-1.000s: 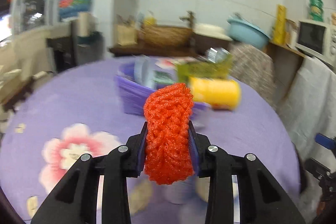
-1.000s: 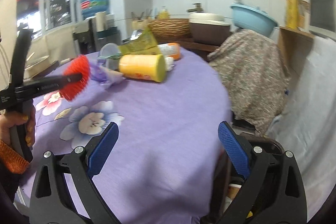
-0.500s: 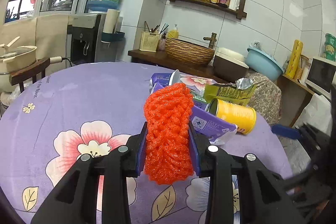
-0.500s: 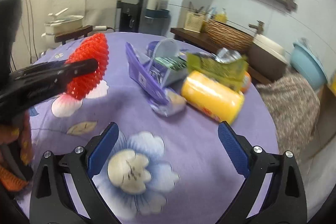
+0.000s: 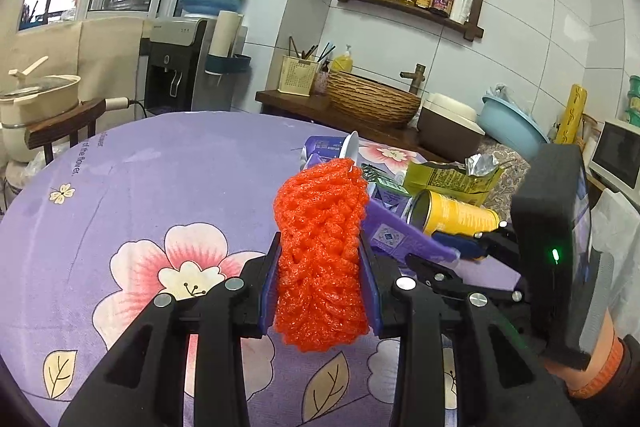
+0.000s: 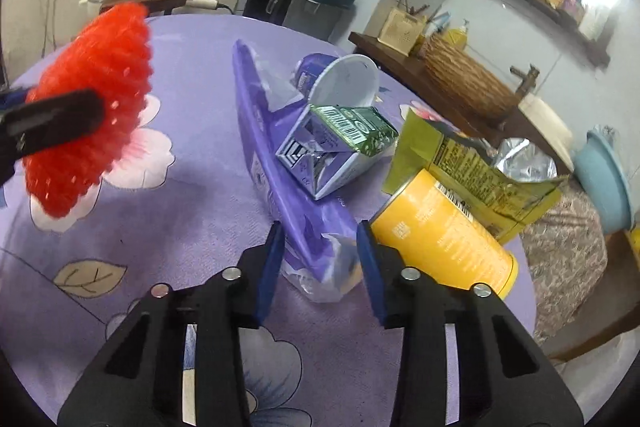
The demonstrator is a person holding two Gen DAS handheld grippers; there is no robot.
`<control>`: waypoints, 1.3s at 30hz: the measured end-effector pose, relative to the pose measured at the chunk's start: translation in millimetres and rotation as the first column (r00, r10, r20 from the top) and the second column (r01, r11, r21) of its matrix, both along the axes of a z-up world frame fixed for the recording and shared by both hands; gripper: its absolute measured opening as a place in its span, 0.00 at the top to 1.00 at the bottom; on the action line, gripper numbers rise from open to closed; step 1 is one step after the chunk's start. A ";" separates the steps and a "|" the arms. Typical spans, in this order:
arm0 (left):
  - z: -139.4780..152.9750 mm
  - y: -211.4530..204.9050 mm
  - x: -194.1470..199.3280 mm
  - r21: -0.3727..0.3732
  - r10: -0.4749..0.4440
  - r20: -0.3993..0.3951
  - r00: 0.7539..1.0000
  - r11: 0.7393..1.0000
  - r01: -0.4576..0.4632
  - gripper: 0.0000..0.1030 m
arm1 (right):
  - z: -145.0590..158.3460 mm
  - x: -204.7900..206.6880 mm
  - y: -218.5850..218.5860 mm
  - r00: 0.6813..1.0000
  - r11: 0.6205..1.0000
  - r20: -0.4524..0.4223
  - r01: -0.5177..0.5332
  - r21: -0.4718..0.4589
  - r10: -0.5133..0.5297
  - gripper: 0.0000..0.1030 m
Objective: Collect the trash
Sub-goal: 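Grasp the purple carton with the right gripper while the left gripper holds the orange net, then carry the orange net and purple carton over the dark bin with both grippers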
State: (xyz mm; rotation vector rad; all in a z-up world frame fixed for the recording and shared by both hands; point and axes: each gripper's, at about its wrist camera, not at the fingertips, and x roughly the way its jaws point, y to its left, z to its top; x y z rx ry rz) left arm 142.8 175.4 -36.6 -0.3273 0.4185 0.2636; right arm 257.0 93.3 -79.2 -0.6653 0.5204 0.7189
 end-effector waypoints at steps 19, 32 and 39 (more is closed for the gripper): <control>9.7 21.1 -16.7 -0.045 0.139 0.086 0.987 0.990 -0.135 0.67 | 28.5 -67.7 -62.8 0.993 0.979 -0.093 -0.058 0.193 0.078 0.87; 9.2 5.9 -14.5 0.032 0.108 0.090 0.990 0.993 -0.111 0.67 | 41.5 -110.6 -158.9 0.990 0.919 -0.139 0.056 0.391 -0.001 0.87; 9.7 -2.2 -8.2 0.058 0.070 0.072 0.995 0.996 -0.074 0.67 | 38.6 -125.9 -213.9 0.986 0.882 -0.139 0.149 0.448 -0.096 0.87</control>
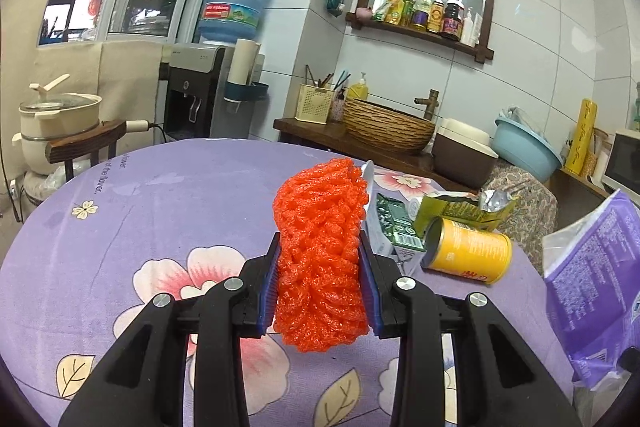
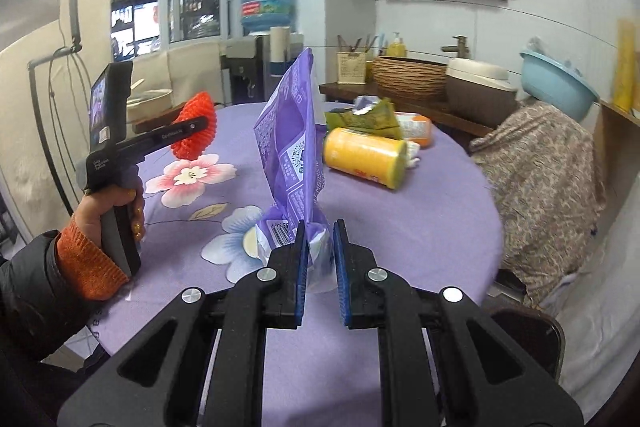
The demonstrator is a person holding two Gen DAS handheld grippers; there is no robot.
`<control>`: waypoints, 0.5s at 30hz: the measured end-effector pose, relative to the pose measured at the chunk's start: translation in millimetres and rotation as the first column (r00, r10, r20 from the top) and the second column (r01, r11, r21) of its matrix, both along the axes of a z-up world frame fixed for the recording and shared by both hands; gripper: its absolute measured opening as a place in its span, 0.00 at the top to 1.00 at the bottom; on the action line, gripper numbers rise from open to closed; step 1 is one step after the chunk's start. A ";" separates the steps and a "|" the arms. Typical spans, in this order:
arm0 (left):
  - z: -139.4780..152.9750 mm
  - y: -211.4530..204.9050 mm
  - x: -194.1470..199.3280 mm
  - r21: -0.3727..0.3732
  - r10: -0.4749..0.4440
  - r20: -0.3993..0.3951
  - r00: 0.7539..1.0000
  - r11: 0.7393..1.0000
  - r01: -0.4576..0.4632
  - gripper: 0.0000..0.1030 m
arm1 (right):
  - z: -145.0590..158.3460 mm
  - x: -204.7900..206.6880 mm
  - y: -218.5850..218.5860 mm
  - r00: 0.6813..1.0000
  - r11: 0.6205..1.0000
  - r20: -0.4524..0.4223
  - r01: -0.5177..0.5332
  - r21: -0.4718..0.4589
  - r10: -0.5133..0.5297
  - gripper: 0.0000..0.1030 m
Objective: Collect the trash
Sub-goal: 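Carry the orange net and purple carton over the dark bin with both grippers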
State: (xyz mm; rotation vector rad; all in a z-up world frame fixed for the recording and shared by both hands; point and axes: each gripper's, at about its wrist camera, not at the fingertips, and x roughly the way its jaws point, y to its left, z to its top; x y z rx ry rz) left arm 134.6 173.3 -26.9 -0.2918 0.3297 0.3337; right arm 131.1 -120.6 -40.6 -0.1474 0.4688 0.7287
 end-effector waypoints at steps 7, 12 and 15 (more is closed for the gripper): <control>10.2 -41.6 -1.6 0.025 -0.117 0.005 0.993 0.993 0.117 0.67 | -11.7 -7.3 -45.7 0.994 0.993 -0.018 0.111 0.037 -0.111 0.87; 16.9 -94.9 -1.7 0.027 -0.277 0.005 0.961 0.961 0.277 0.67 | -19.3 -7.9 -78.8 0.979 0.976 -0.038 0.205 0.074 -0.203 0.87; 18.9 -129.7 0.2 0.043 -0.371 0.003 0.929 0.928 0.371 0.67 | -22.4 -9.4 -100.5 0.964 0.960 -0.038 0.267 0.082 -0.265 0.87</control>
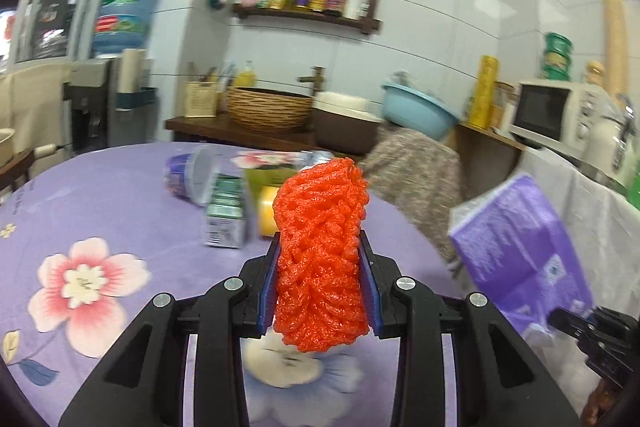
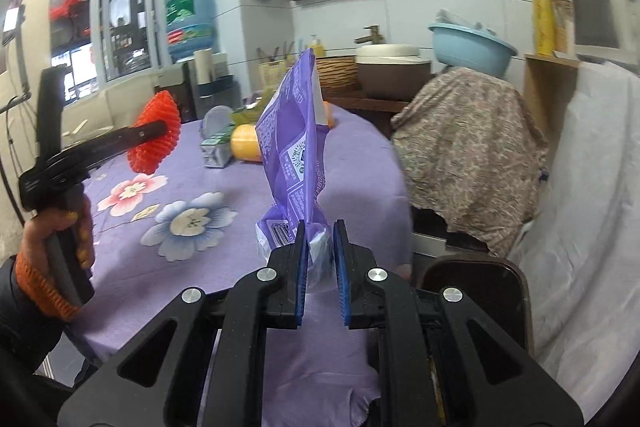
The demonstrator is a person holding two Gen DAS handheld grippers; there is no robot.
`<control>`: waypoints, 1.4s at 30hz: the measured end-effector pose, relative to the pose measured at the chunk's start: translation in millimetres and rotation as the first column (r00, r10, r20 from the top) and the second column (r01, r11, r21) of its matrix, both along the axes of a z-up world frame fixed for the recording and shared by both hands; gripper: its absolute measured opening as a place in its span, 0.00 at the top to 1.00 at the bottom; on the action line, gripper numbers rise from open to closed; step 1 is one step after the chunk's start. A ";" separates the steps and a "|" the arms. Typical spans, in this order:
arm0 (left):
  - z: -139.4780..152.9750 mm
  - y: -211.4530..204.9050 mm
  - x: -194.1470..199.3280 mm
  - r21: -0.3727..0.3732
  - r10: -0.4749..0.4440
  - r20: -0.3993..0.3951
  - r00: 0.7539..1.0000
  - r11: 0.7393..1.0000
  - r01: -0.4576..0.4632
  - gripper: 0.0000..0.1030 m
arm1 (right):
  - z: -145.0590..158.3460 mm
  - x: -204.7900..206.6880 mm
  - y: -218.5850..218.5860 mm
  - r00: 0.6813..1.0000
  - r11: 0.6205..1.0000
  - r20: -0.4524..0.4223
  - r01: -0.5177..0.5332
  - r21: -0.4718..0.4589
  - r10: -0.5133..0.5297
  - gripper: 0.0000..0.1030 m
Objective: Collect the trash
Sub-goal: 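Carry the orange net and purple carton over the dark bin with both grippers, then open both grippers to drop the net and carton into the bin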
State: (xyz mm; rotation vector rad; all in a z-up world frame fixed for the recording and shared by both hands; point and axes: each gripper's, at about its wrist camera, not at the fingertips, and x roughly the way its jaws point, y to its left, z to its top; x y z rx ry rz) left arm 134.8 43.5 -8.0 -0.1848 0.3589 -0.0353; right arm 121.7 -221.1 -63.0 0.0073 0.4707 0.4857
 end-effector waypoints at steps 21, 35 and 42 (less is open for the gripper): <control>-50.4 -172.6 26.6 0.041 -0.447 -0.196 0.873 0.886 0.462 0.67 | -96.3 37.9 -116.6 0.911 0.938 -0.222 0.336 -0.087 -0.347 0.87; -95.8 -217.0 37.3 0.043 -0.507 -0.341 0.792 0.833 0.552 0.67 | -190.6 74.4 -132.9 0.810 0.908 -0.413 0.395 -0.140 -0.416 0.83; -107.8 -221.2 41.6 0.044 -0.506 -0.379 0.775 0.827 0.561 0.67 | -203.3 76.2 -126.3 0.803 0.904 -0.417 0.400 -0.150 -0.425 0.55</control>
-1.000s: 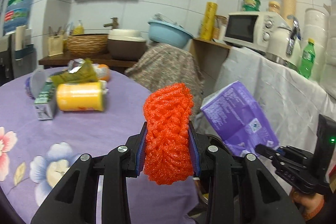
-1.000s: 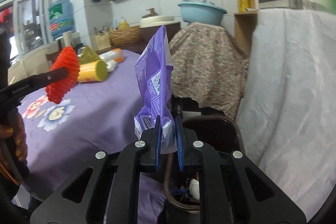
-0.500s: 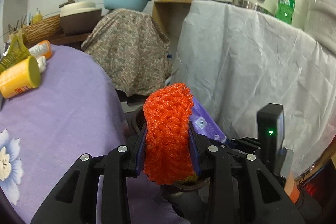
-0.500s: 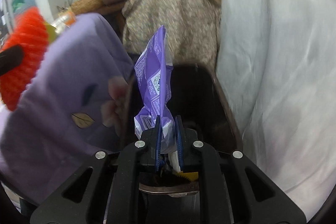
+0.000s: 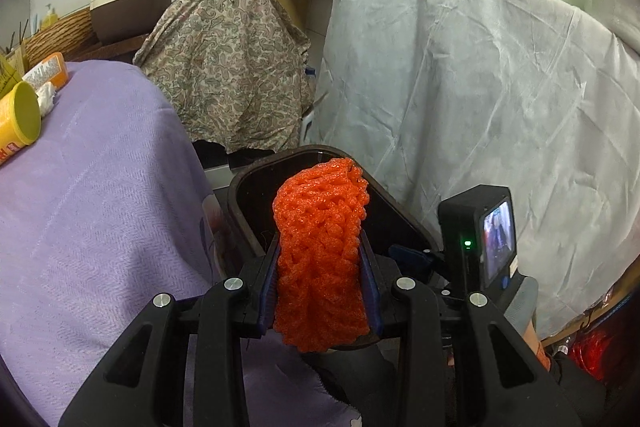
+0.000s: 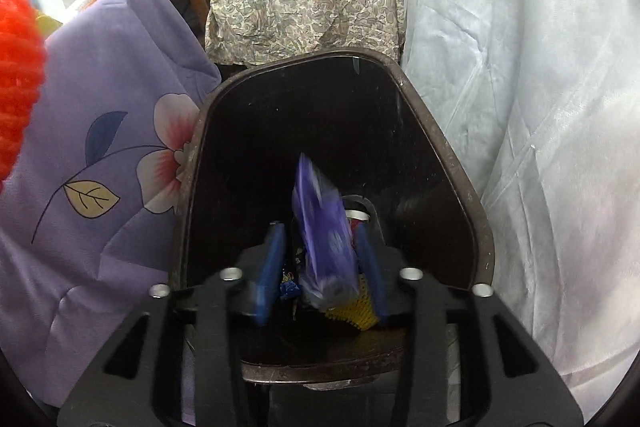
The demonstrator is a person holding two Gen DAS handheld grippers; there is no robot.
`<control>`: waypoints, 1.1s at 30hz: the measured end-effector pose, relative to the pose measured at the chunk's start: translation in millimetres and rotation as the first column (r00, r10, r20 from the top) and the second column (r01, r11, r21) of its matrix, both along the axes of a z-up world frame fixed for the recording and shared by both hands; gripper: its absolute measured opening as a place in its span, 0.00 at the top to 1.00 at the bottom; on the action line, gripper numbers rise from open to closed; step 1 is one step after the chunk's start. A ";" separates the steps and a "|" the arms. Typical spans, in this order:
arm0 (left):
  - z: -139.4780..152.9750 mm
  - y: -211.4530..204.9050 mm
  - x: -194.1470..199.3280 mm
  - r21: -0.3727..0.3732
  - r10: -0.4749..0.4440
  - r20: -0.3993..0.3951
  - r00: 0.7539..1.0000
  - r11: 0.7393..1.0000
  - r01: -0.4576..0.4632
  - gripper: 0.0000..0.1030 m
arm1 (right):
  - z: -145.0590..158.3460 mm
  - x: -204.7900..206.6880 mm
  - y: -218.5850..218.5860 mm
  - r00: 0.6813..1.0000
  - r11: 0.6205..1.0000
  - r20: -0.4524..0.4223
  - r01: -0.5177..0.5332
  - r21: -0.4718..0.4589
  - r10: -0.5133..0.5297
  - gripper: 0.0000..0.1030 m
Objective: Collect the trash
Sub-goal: 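Open both grippers to drop the net and carton into the bin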
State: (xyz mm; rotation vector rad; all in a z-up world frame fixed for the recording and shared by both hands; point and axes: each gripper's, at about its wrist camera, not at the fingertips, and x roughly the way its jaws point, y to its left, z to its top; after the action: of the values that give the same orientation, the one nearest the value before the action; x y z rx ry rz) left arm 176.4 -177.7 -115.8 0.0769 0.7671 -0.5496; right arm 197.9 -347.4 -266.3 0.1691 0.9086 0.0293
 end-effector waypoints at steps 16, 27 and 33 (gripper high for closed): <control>-41.2 -37.3 27.3 0.049 -0.066 -0.157 0.985 0.996 0.075 0.67 | 69.3 -59.4 -24.6 0.981 0.988 0.176 0.107 -0.111 -0.086 0.32; -44.7 -62.4 37.8 0.080 -0.116 -0.150 0.982 0.988 0.129 0.44 | 94.2 -78.5 -33.6 0.962 0.978 0.245 0.159 -0.137 -0.122 0.26; -41.7 -60.3 32.2 0.085 -0.123 -0.127 0.984 0.987 0.135 0.34 | 95.5 -80.5 -38.0 0.959 0.974 0.246 0.181 -0.137 -0.143 0.25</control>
State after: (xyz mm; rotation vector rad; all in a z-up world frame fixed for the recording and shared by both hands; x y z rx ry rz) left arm 208.7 -238.0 -157.4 0.1820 0.9105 -0.6461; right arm 117.4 -385.4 -170.8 0.0892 0.6546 -0.1728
